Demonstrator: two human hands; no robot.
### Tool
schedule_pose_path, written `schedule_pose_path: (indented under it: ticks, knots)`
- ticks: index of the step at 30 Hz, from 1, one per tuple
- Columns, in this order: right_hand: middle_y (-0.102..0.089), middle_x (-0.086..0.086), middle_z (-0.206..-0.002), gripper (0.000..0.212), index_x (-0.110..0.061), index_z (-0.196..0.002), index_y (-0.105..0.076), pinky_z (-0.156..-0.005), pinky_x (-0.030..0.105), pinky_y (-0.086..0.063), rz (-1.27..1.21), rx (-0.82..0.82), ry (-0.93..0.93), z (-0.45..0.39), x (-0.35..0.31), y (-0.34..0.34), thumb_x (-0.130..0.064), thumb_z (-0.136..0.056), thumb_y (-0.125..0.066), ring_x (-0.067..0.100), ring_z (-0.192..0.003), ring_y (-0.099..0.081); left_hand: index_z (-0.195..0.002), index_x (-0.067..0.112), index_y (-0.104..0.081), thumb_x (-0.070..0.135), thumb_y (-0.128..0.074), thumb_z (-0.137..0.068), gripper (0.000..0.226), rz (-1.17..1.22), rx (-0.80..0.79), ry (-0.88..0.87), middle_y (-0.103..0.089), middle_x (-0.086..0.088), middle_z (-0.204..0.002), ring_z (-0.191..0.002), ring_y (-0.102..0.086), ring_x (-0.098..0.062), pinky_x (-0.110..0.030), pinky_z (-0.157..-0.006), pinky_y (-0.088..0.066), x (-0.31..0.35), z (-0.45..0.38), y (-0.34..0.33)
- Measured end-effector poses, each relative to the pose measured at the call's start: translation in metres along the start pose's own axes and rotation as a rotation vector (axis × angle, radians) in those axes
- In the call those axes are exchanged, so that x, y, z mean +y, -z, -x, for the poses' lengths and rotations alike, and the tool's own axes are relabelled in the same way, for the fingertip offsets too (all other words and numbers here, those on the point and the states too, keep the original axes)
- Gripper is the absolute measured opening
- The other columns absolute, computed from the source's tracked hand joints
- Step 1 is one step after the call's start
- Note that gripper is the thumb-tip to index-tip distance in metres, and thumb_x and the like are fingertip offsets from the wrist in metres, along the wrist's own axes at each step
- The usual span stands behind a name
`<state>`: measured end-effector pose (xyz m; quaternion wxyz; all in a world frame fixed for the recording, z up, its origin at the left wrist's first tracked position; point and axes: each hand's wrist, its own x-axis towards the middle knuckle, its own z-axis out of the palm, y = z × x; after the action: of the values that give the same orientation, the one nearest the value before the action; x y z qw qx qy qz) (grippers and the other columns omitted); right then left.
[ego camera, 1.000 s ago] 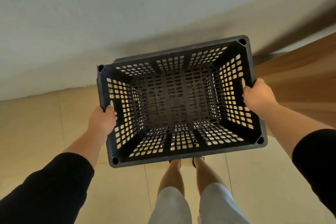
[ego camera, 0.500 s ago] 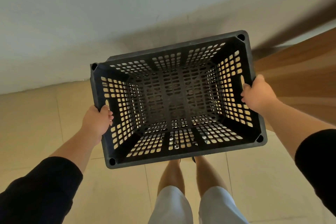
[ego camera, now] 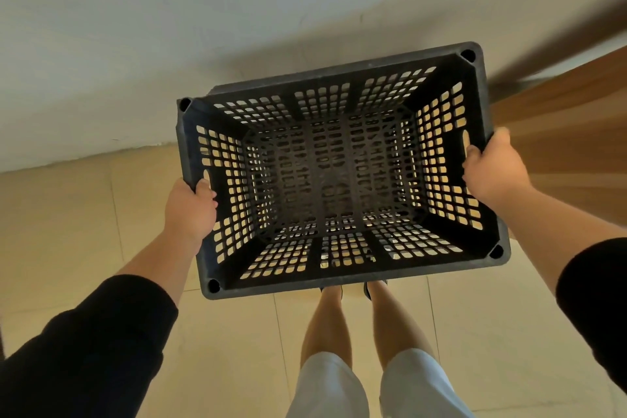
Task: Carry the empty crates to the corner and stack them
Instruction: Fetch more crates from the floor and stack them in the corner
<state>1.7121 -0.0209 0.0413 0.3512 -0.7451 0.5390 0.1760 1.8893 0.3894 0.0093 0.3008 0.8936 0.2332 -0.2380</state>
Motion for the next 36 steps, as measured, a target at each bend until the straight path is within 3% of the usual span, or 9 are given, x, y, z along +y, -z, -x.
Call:
schedule_pose_path:
  ticks: [3,7,11,16,21,25,31,36]
  knots:
    - [-0.054,0.015,-0.119,0.032,-0.011,-0.139,-0.036,-0.086,0.046,-0.050,0.013,-0.097,-0.089,-0.002,-0.011,0.010,-0.020,-0.110,-0.045,0.033,-0.109,-0.058,-0.138,0.011,-0.046,0.030,-0.045,-0.112,0.032,-0.127,-0.037,0.056,-0.065,-0.011,-0.116,-0.087,-0.063,-0.022,-0.037,-0.072,-0.050,0.015,0.003,0.005]
    - [-0.050,0.023,-0.144,0.058,-0.012,-0.155,-0.024,-0.104,0.056,-0.051,0.040,-0.161,-0.208,0.014,-0.023,0.027,-0.029,-0.107,-0.053,0.044,-0.129,-0.055,-0.155,0.012,-0.031,0.025,-0.058,-0.105,0.058,-0.357,-0.087,0.133,-0.048,-0.020,-0.144,-0.123,-0.056,-0.042,-0.052,-0.097,-0.053,0.043,0.023,0.020]
    - [-0.041,0.021,-0.147,0.068,-0.018,-0.158,-0.022,-0.102,0.059,-0.052,0.116,-0.176,-0.114,0.065,-0.024,0.045,-0.029,-0.100,-0.058,0.045,-0.128,-0.051,-0.162,0.016,-0.024,0.022,-0.067,-0.097,0.078,-0.523,-0.106,-0.114,-0.039,-0.018,-0.154,-0.137,-0.045,-0.041,-0.057,-0.110,-0.045,0.067,0.090,0.033]
    - [-0.042,0.019,-0.149,0.068,-0.021,-0.160,-0.024,-0.103,0.058,-0.053,0.098,-0.274,-0.053,0.137,-0.023,0.076,-0.031,-0.100,-0.055,0.044,-0.124,-0.055,-0.158,0.018,-0.038,0.028,-0.061,-0.100,0.064,-0.611,-0.339,-0.344,-0.045,-0.011,-0.151,-0.134,-0.049,-0.033,-0.050,-0.112,-0.045,0.097,0.190,0.052]
    - [-0.053,0.016,-0.140,0.064,-0.021,-0.160,-0.029,-0.092,0.050,-0.060,0.057,-0.281,0.005,0.201,-0.024,0.100,-0.030,-0.100,-0.050,0.035,-0.110,-0.064,-0.154,0.021,-0.046,0.028,-0.056,-0.104,0.051,-0.625,-0.385,-0.589,-0.047,-0.004,-0.152,-0.133,-0.051,-0.025,-0.044,-0.106,-0.048,0.129,0.257,0.066]
    - [-0.056,0.014,-0.131,0.061,-0.020,-0.159,-0.030,-0.079,0.039,-0.056,0.052,-0.236,0.016,0.250,-0.019,0.111,-0.028,-0.101,-0.049,0.032,-0.104,-0.063,-0.153,0.022,-0.045,0.031,-0.053,-0.105,0.050,-0.729,-0.418,-0.760,-0.047,-0.003,-0.152,-0.135,-0.049,-0.026,-0.047,-0.107,-0.047,0.144,0.282,0.076]
    - [-0.047,0.015,-0.145,0.056,-0.020,-0.157,-0.035,-0.099,0.046,-0.052,-0.011,-0.084,-0.043,0.323,-0.007,0.118,-0.030,-0.103,-0.049,0.037,-0.124,-0.055,-0.154,0.022,-0.044,0.033,-0.052,-0.106,0.050,-0.837,-0.495,-0.990,-0.045,-0.003,-0.154,-0.135,-0.048,-0.025,-0.047,-0.107,-0.049,0.162,0.314,0.095]
    - [-0.045,0.015,-0.149,0.055,-0.018,-0.155,-0.035,-0.104,0.047,-0.050,-0.071,-0.012,-0.115,0.388,0.022,0.111,-0.033,-0.104,-0.047,0.037,-0.128,-0.054,-0.153,0.022,-0.044,0.034,-0.050,-0.107,0.049,-0.970,-0.547,-1.164,-0.044,-0.003,-0.156,-0.134,-0.048,-0.024,-0.046,-0.105,-0.049,0.160,0.352,0.104]
